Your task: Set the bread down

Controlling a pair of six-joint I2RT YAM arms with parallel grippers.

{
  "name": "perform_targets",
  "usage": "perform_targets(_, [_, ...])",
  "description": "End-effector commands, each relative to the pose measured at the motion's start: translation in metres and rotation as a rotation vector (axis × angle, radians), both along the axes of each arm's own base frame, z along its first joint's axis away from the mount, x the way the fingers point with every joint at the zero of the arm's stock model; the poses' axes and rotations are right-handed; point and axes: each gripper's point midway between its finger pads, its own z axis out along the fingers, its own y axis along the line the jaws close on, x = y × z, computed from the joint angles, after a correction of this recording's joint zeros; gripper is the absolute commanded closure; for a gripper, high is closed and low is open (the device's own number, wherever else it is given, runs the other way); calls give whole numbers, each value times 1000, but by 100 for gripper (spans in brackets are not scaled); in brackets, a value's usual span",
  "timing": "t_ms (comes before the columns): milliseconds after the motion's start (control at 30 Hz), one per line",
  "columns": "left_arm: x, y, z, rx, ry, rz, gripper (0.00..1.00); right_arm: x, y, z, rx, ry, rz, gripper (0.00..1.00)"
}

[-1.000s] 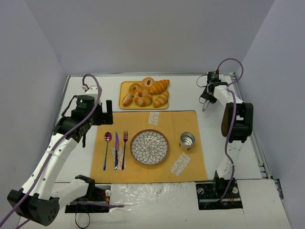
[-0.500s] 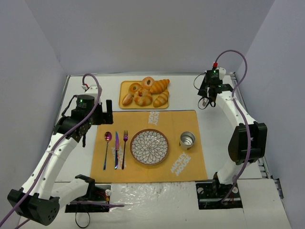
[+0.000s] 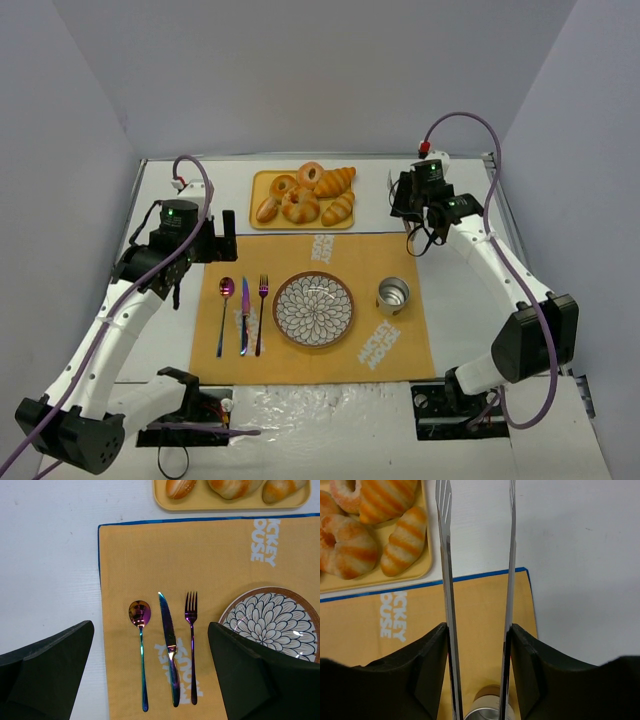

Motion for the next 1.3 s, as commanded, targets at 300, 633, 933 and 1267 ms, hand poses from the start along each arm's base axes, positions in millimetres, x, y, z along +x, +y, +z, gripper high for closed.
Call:
perform_targets(300, [7,-1,16,-15,-61,7,5,-27,62,18,59,-33,177,47])
perform_targets(633, [8,-2,14,-13,-55,7,5,-23,79,-12,43,30,214,44])
perform_targets(933, [8,-2,13,-11,-53,8,5,-9,98,-39,63,64,236,44])
perform_targets(1267, [9,-2,12,-8,-49,7,5,4,119,-61,75,88,256,44])
